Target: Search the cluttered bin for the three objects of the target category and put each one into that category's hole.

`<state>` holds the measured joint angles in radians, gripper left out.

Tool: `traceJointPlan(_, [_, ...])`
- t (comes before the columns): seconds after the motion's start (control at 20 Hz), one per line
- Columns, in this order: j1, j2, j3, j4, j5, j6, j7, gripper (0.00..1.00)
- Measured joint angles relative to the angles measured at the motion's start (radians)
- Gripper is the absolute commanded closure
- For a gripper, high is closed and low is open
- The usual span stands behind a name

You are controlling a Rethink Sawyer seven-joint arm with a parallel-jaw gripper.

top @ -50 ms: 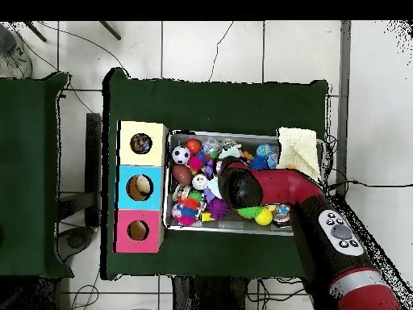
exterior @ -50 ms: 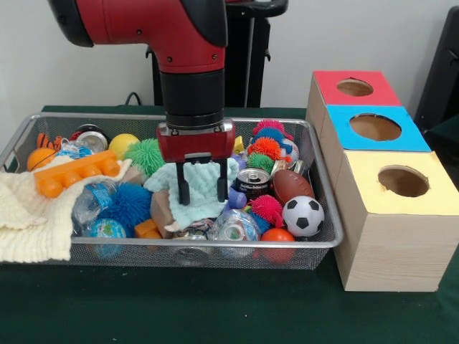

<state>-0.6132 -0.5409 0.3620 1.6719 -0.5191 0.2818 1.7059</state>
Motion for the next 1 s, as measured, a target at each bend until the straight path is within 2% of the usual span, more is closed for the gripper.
traceJointPlan(0.4, [0.005, -0.002, -0.002, 0.007, -0.033, -0.005, 0.000, 0.00])
traceJointPlan(0.45, [0.024, -0.002, -0.011, 0.007, -0.067, -0.028, 0.000, 1.00])
traceJointPlan(0.8, [0.079, -0.001, -0.051, 0.012, -0.124, -0.083, 0.000, 1.00])
traceJointPlan(1.0, [0.099, -0.002, -0.067, 0.021, -0.131, -0.085, 0.000, 1.00])
